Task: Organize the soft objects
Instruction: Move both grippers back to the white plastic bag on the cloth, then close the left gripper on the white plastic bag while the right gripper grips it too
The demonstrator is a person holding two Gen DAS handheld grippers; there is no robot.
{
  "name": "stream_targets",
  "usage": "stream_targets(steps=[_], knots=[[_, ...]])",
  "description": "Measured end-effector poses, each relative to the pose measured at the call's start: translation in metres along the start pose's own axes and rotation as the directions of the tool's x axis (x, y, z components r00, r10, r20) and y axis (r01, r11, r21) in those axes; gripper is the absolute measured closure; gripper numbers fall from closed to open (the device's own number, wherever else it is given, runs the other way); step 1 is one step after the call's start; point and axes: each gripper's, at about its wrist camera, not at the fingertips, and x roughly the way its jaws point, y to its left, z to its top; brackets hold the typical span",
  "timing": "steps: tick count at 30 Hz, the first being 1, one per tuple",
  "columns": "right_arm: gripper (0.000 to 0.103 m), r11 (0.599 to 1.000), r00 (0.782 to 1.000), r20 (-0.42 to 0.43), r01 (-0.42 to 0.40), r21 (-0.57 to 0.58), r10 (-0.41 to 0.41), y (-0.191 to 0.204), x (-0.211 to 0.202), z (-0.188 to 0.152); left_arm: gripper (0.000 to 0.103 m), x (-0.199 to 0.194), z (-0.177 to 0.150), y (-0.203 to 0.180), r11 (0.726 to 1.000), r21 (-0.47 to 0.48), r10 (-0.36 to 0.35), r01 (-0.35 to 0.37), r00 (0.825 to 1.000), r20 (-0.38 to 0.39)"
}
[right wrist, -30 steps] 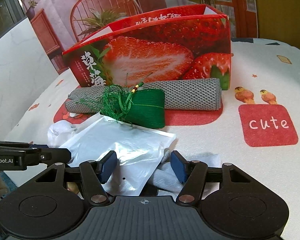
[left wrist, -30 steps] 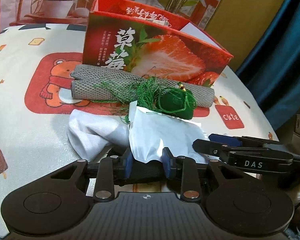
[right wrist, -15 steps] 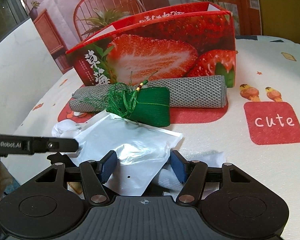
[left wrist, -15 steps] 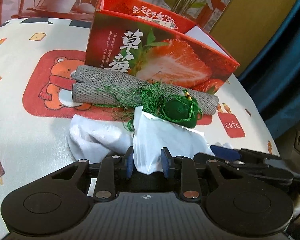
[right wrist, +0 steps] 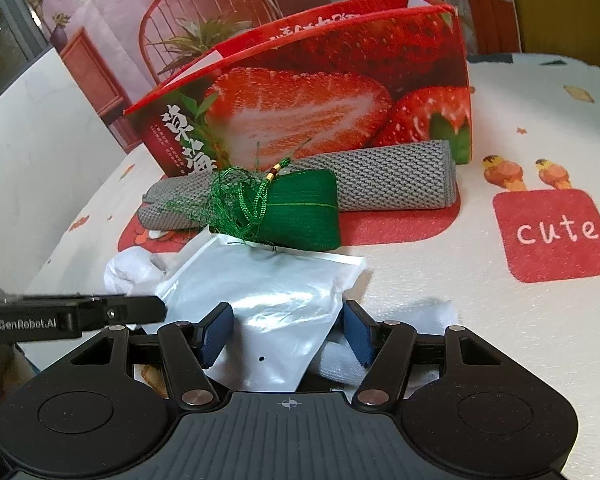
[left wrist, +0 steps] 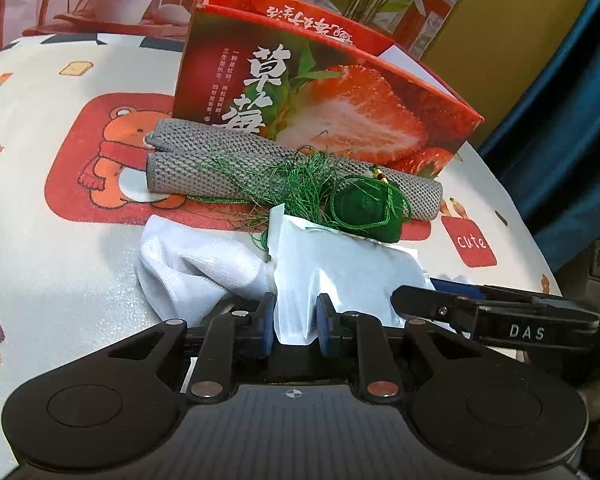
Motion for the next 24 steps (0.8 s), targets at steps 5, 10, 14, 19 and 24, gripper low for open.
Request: stream_targets(steps=[5, 10, 14, 19, 24], knots=[[0.045, 0.999, 1.000, -0.004, -0.016, 0.034, 0.016, -0.001, 0.005, 0.006, 0.080, 0.001, 0.000, 0.001, 1.000, -0.009, -0.004, 0.004, 1.000, 0.000], [0.070, 0.999, 0.999, 0.010, 0.037, -0.031, -0.037, 0.007, 0.001, 0.009, 0.084, -0.003, 0.001, -0.007, 0.999, 0.031, 0.024, -0.024, 0.999, 0.021], [0.081, 0.998, 0.998, 0.042, 0.040, -0.044, -0.039, 0.007, -0.008, 0.013, 0.096, -0.011, 0.004, -0.009, 0.999, 0.034, 0.010, -0.011, 0.999, 0.044], [0.084, 0.998, 0.997, 0.081, 0.023, -0.064, -0.018, 0.012, -0.019, 0.015, 0.096, -0.014, 0.003, -0.012, 0.998, 0.052, 0.014, -0.017, 0.999, 0.049], [0.087, 0.997, 0.993, 0.122, 0.013, -0.081, -0.003, 0.018, -0.026, 0.016, 0.098, -0.027, 0.007, -0.014, 0.998, 0.054, 0.022, -0.028, 0.995, 0.100]])
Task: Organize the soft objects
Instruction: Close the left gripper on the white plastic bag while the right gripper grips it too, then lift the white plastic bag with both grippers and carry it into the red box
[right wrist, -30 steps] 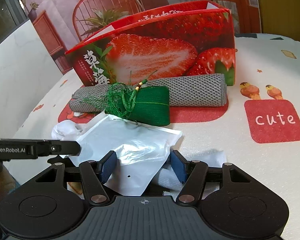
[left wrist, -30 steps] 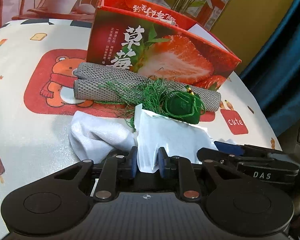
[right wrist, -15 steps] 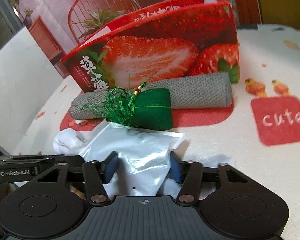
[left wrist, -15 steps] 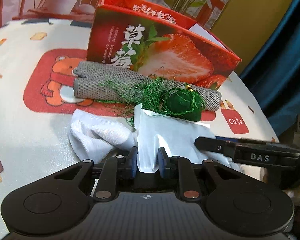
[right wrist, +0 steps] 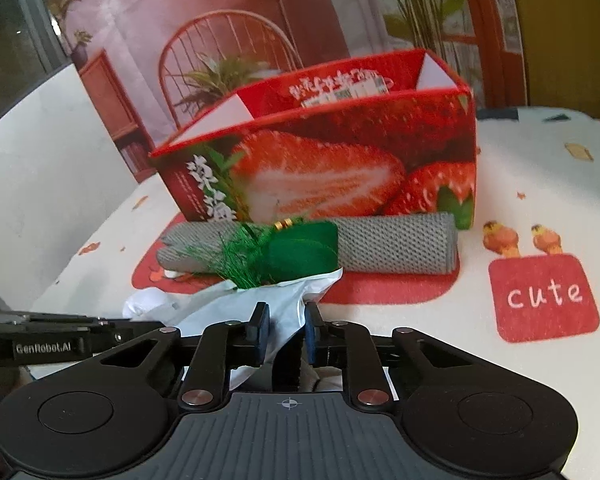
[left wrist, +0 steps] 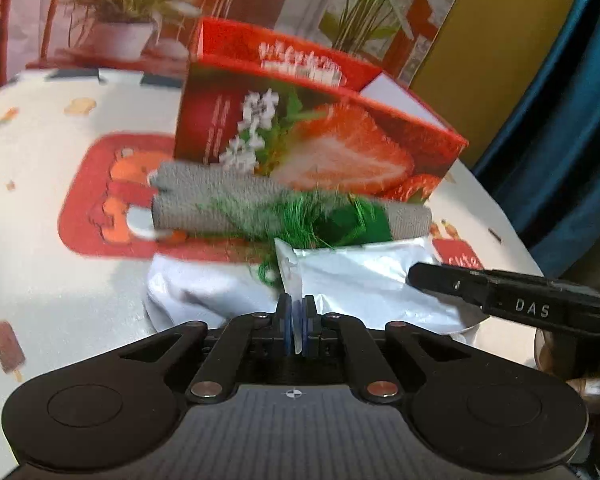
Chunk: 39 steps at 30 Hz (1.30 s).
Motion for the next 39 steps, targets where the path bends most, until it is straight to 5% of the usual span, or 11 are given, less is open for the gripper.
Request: stream_targets(steps=[18, 30, 39], knots=[[0.086, 0.997, 0.988, 0.134, -0.070, -0.033, 0.074, 0.010, -0.016, 0.061, 0.098, -0.057, 0.065, -0.035, 0.986, 0.153, 0.023, -0.067, 0.963, 0.270], [0.084, 0.995, 0.984, 0.152, -0.096, 0.022, 0.091, -0.003, -0.014, 0.083, 0.098, -0.048, 0.093, -0.046, 0.972, 0.207, 0.034, -0.109, 0.941, 0.336], [0.084, 0.998, 0.982, 0.181, -0.055, 0.036, 0.048, -0.006, -0.005, 0.099, 0.099, -0.019, 0.117, -0.044, 0.965, 0.218, 0.069, -0.146, 0.943, 0.327]])
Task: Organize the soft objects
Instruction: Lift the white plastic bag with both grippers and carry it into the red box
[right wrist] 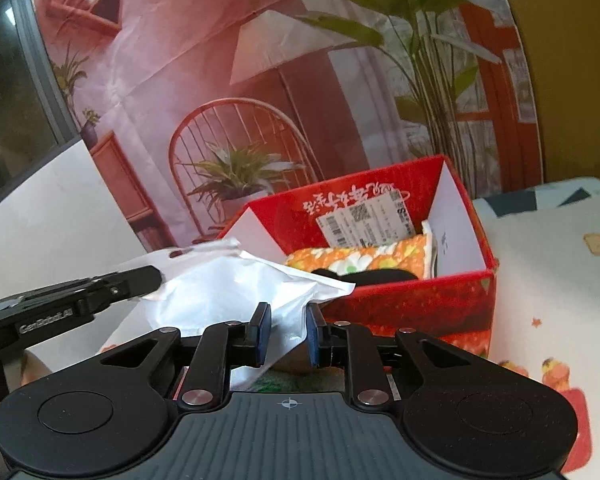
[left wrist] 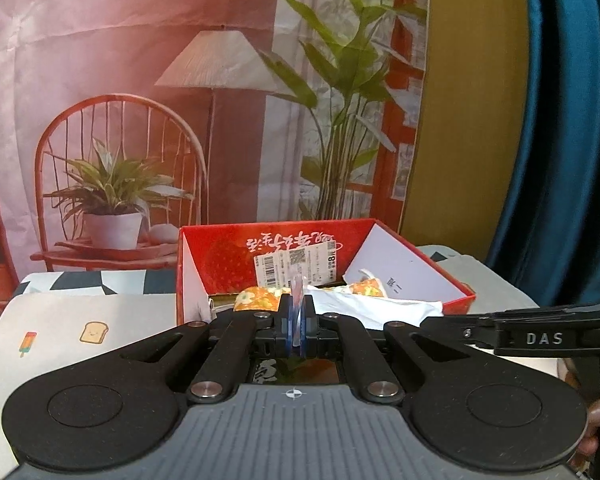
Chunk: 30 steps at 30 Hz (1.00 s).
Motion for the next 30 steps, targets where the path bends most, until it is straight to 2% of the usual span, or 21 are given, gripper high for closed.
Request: stream_targets(steps=[5, 10, 14, 19, 25, 30], knots=[[0.085, 0.999, 1.000, 0.008, 0.016, -0.028, -0.015, 0.000, 0.009, 0.011, 0.099, 0.014, 0.000, 0.005, 1.000, -0.013, 0.003, -0.003, 1.000, -0.025], [0.085, 0.997, 0.999, 0.019, 0.030, -0.072, -0.029, 0.000, 0.026, 0.030, 0.099, 0.033, 0.004, 0.016, 0.998, -0.067, -0.011, 0.006, 0.997, -0.072], [0.085, 0.996, 0.999, -0.019, 0.046, -0.079, -0.048, -0.008, 0.051, 0.043, 0.099, 0.052, 0.006, 0.021, 0.995, -0.096, -0.004, -0.006, 0.995, -0.104], [0.085, 0.990, 0.994, -0.073, 0.070, -0.120, -0.079, -0.012, 0.081, 0.052, 0.099, 0.073, 0.010, 0.021, 0.998, -0.057, 0.023, -0.031, 0.990, -0.137], [0.086, 0.982, 0.991, -0.090, 0.087, -0.170, -0.103, -0.014, 0.107, 0.065, 0.099, 0.096, 0.019, 0.029, 0.997, -0.065, 0.040, -0.051, 0.987, -0.158], [0.086, 0.977, 0.986, -0.093, 0.121, -0.174, -0.138, -0.021, 0.126, 0.072, 0.099, 0.118, 0.024, 0.031, 0.995, -0.089, 0.017, -0.036, 0.979, -0.202]])
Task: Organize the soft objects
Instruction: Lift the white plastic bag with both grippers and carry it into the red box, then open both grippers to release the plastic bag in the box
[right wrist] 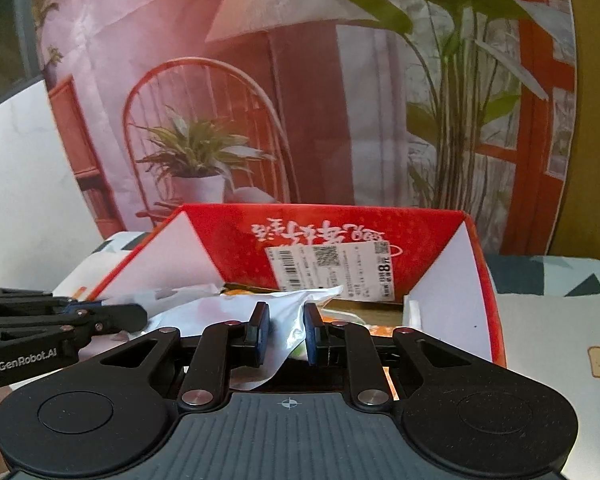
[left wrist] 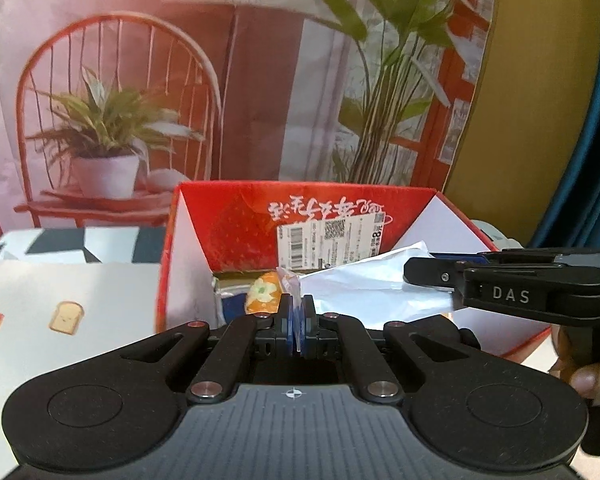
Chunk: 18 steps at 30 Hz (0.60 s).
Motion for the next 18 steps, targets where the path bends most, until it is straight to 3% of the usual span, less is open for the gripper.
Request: stream_targets(steps=[8, 13, 18], knots=[[0.079, 0.996, 0.997, -0.044, 0.073, 0.046, -0.071, -0.016, 0.012, -0.012, 0.093, 0.014, -0.004, -0.007, 1.000, 0.017, -0.024, 0.024, 0.998, -0.054], [0.072, 0.995, 0.996, 0.005, 0.094, 0.036, -0.094, -0.019, -0.003, -0.013, 0.087, 0.005, -0.005, -0.008, 1.000, 0.025, -0.013, 0.014, 0.999, -0.043], [0.053, 0.998, 0.996, 0.063, 0.056, 0.016, -0.057, -0.015, -0.028, -0.018, 0.054, -0.018, -0.008, -0.006, 1.000, 0.016, -0.009, 0.009, 1.000, -0.008]])
